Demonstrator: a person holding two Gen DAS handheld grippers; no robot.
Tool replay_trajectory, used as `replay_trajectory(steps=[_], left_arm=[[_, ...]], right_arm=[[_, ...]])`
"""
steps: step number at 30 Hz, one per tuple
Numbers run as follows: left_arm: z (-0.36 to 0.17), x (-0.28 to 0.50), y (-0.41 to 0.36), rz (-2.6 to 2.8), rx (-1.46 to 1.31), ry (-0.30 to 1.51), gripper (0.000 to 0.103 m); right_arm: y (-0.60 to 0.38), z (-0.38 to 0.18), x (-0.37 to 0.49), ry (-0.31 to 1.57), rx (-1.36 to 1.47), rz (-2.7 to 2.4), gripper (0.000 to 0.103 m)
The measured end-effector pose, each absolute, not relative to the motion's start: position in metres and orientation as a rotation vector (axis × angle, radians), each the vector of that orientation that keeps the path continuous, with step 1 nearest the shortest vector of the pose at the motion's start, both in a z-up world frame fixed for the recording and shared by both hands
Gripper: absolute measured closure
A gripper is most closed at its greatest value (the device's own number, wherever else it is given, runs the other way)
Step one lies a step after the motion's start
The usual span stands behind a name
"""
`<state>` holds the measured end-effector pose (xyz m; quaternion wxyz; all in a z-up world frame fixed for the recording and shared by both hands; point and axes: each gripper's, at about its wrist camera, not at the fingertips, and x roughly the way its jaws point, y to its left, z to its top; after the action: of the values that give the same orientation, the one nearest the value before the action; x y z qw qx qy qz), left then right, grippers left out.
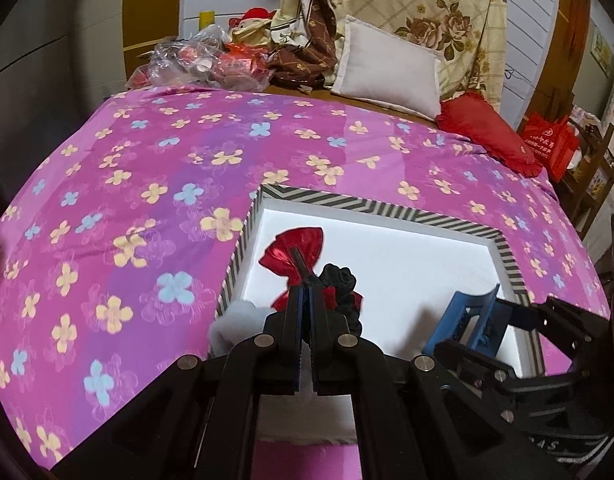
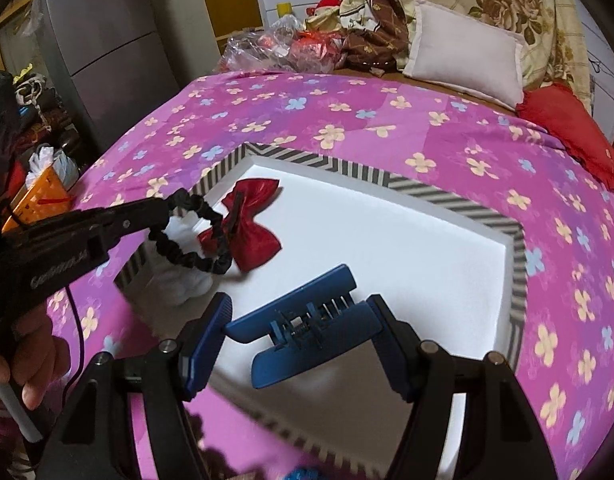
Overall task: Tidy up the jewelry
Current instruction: 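Lower the blue claw clip and black scrunchie into the tray and open both tools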
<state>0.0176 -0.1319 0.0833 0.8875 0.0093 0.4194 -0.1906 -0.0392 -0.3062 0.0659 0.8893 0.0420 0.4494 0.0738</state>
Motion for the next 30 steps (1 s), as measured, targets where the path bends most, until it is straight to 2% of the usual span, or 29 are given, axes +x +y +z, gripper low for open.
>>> replay_trajectory(steps=[17, 25, 27, 29, 30], left_arm=[[0.049, 0.07, -0.107, -0.276, -0.036, 0.954, 0.099], [0.049, 0.07, -0.105, -0.293, -0.07, 0.952, 0.098], [0.05, 0.069, -0.104, -0.296, -0.07, 0.953, 0.09], [0.051, 0.068, -0.103, -0.293, -0.073, 0.953, 0.075], [0.052, 0.067, -0.102, -0.294, -0.078, 0.952, 0.073]], right_arm=[[-0.294, 0.041, 0.06, 1.005, 0.089, 0.14, 0.031], [-0.298, 0.029, 0.079, 1.034, 0.268, 0.215, 0.028], [-0.302, 0.033, 0.074, 1.014, 0.294, 0.222, 0.025], [-0.307, 0.038, 0.068, 1.0, 0.299, 0.215, 0.024], [-0.311, 0.041, 0.063, 0.997, 0.305, 0.211, 0.024]])
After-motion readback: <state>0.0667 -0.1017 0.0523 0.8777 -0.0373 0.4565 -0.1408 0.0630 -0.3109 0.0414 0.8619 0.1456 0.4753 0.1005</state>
